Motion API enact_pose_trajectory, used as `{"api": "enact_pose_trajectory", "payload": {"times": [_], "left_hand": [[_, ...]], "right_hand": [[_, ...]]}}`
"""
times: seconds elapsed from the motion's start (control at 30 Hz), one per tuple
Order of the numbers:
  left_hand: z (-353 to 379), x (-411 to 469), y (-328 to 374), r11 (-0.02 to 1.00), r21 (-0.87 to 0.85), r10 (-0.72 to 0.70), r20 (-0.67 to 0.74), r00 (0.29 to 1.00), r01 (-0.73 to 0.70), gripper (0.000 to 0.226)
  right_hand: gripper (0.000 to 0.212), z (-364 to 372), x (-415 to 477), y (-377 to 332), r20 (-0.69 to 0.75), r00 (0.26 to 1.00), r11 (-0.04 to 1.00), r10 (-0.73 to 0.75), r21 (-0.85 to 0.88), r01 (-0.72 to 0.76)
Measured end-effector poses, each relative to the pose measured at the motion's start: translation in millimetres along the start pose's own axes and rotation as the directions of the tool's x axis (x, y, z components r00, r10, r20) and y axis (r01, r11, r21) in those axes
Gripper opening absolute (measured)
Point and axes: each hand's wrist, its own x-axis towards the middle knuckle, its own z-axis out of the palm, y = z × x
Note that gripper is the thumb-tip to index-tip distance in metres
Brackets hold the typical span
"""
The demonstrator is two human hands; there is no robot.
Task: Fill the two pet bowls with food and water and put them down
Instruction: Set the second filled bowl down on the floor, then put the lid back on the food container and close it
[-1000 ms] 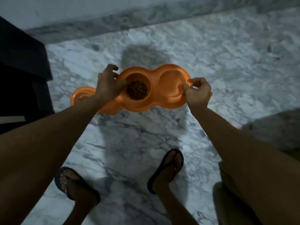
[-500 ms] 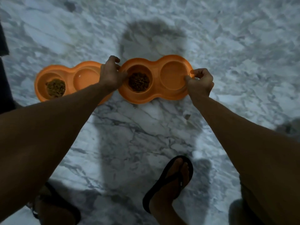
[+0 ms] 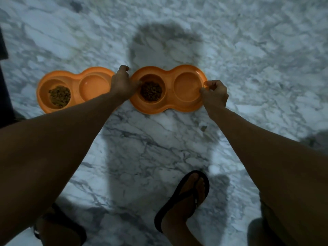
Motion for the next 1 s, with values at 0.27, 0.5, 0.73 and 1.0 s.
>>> {"api": "enact_pose_trajectory", "payload": {"times": [0.27,0.5,0.73,1.0], "left_hand": [[-83.8,-99.1,43.1,0.996,0.003,-0.087,-0.049,0.995,0.088,0.082],[-232.7,-257.2,118.5,0.980,-0.129,-0.172,-0.145,0.974,0.153,0.079],[-389.8,-427.6,155.8,0.987,-0.151,-0.094,-0.260,0.961,0.056,0.079],[-552.1,-551.9,93.7,0.980,-0.198,-0.095,-0.419,0.903,0.011,0.058]], "right_hand": [[0.017,-40.6,-74.3,-91.7,0.038,0.997,0.997,-0.069,-0.039,0.070],[0.038,-110.4,-240.2,-242.6,0.324,0.927,0.952,-0.190,-0.169,0.254],[0.044,-172.1,-422.2,-355.7,0.437,0.865,0.920,-0.245,-0.178,0.350],[0.046,-127.0,-615.1,-435.8,0.470,0.780,0.844,-0.413,-0.125,0.522]]}}
